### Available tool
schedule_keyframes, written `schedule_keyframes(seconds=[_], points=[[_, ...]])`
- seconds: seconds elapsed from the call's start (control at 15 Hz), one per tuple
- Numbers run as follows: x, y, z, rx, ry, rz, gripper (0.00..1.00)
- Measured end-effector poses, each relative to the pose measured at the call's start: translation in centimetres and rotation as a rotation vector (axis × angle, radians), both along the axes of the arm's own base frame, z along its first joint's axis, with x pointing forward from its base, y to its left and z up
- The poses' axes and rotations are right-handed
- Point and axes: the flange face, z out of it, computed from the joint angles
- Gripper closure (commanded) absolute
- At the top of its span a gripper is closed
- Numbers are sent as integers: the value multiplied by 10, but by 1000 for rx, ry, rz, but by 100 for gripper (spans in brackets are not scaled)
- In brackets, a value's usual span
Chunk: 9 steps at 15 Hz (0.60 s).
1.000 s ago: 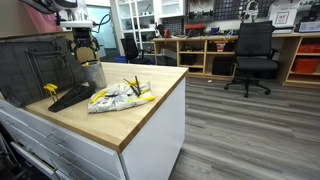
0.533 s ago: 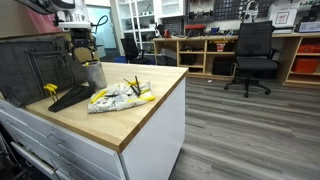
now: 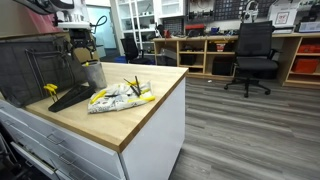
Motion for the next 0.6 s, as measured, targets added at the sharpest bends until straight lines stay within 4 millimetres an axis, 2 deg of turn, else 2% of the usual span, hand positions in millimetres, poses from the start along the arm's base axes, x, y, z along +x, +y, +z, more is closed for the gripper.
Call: schedule_keyframes(seconds=[0.53, 0.6], points=[[1, -6, -6, 2, 10, 33, 0], [1, -6, -6, 1, 11, 37, 21]])
